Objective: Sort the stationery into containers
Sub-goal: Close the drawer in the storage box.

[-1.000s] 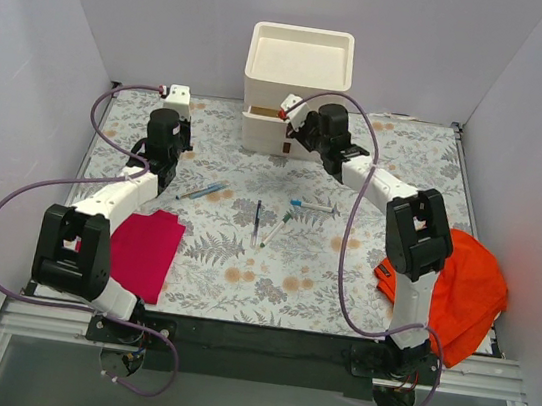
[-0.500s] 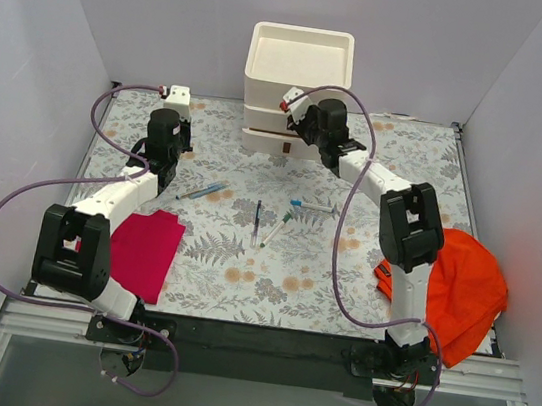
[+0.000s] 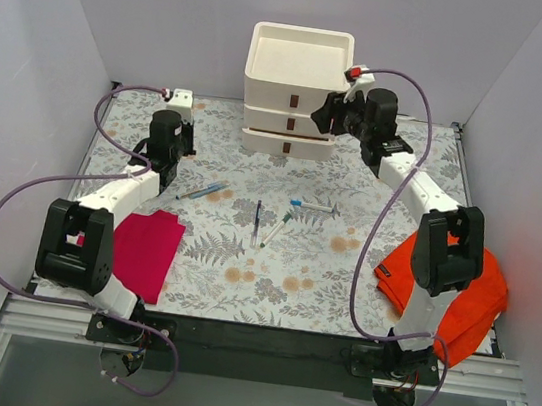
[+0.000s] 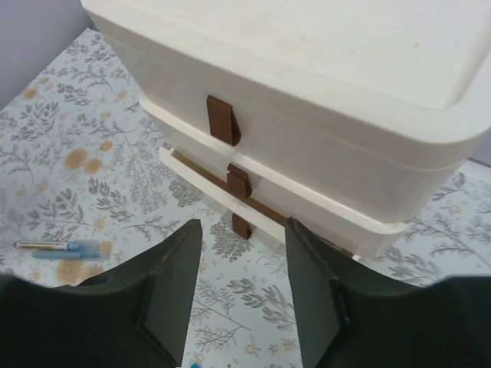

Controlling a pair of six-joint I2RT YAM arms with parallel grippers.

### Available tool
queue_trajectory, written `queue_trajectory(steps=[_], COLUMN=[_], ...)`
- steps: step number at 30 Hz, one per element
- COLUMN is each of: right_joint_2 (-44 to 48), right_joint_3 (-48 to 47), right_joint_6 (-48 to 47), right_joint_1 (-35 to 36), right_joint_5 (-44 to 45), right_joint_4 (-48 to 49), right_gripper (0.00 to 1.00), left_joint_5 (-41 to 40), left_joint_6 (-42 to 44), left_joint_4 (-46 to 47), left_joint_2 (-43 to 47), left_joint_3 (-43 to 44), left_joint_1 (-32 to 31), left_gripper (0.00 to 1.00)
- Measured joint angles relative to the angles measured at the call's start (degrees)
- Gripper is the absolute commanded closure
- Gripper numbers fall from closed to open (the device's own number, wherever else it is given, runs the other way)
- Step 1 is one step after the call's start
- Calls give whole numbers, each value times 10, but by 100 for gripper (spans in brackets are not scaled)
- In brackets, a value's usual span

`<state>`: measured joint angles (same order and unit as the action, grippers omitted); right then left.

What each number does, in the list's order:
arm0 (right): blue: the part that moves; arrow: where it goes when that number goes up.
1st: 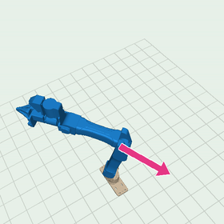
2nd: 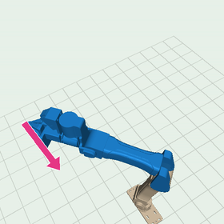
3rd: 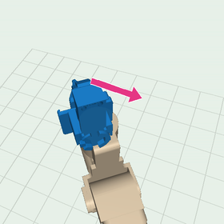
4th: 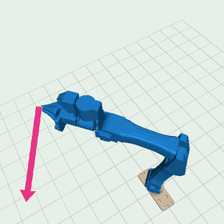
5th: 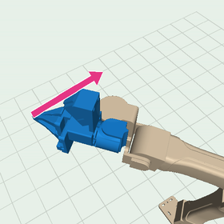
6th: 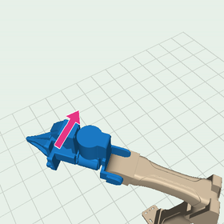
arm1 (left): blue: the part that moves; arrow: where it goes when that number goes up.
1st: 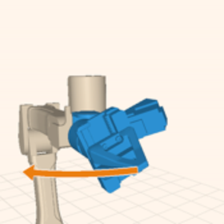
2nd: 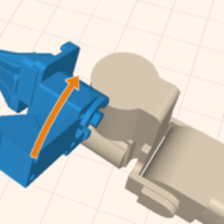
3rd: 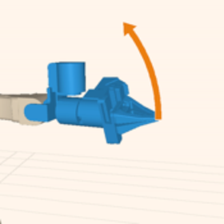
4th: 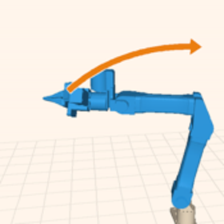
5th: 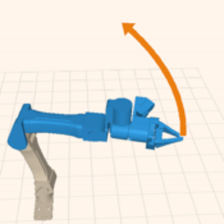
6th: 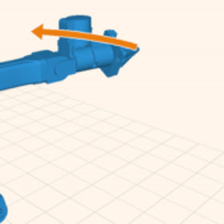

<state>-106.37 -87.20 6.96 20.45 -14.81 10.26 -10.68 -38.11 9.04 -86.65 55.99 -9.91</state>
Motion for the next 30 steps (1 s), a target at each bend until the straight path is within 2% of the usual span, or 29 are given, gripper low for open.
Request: queue_trajectory(steps=[1,4,7,13,20,24,30], right_joint_2=[-4,-19,-36,-43,-42,-42,-39], right_joint_3=[0,8,11,11,11,11,11], right_joint_6=[5,9,6,6,1,-4,-16], right_joint_1=[2,10,16,12,9,7,5], right_joint_5=[-4,-16,-21,-24,-37,-38,-38], right_joint_4=[0,0,-4,-14,-25,-32,-34], right_gripper=[54,60,60,60,59,59,57], left_joint_5=[16,103,213,331,376,377,395], left_joint_6=[-6,-35,-93,-217,-324,-346,-374], left_joint_4=[-3,-5,36,134,210,229,242], left_joint_2=[-5,-26,-76,-231,-400,-434,-464], left_joint_3=[0,0,0,29,165,226,266], left_joint_1=[0,2,3,3,3,3,-2], left_gripper=[100,100,100,100,100,100,100])
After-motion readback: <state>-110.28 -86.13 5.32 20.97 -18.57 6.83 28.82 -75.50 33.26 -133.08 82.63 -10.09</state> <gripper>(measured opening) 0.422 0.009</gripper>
